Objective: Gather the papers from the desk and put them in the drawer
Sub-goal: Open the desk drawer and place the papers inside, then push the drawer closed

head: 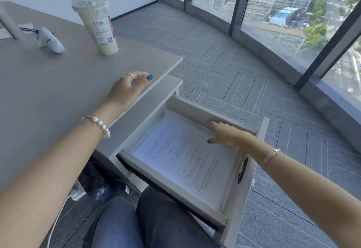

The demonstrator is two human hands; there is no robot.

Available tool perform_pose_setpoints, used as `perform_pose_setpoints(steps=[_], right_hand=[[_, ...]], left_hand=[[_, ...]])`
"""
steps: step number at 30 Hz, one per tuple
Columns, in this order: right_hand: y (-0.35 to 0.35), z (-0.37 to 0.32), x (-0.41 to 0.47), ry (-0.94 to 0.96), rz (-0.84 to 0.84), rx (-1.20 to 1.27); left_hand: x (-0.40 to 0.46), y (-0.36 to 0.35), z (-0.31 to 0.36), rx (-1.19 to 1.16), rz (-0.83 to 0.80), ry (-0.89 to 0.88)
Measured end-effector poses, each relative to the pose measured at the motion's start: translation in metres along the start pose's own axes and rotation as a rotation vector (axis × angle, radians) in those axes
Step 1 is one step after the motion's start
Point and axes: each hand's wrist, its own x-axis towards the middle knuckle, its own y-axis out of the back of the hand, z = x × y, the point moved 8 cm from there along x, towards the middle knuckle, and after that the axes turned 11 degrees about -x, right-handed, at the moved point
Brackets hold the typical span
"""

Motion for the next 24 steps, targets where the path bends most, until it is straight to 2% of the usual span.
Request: perform_pose_setpoints(steps=[4,7,10,12,15,19,24], right_hand=[[0.031,0.014,-0.064,0.033,0.355,0.072],[0.031,0.031,-0.106,0.02,0.489,0.089],[0.012,0.044,-0.122,-0.018,0.484,0.082],[-0.004,0.048,-0.129,-0.022,0.441,0.18],[-0.019,0.044,-0.137,0.034,0.336,0.354],[-0.022,0.036,-0.139,0.115,0.215,0.363],[-0.016,0.025,-0.126,0.116,0.258,0.392]], left_hand=[[0.0,0.0,0.001,-0.024,-0.006,0.0],[-0.001,0.0,0.005,-0.025,0.007,-0.005],[-0.003,0.001,0.006,-0.011,0.009,-0.013],[-0.004,0.0,0.007,-0.002,0.005,-0.018],[-0.007,0.001,0.007,0.006,0.014,-0.021],[-0.009,0.0,0.008,0.03,0.014,-0.016],[-0.007,-0.002,0.008,0.025,0.021,-0.002]])
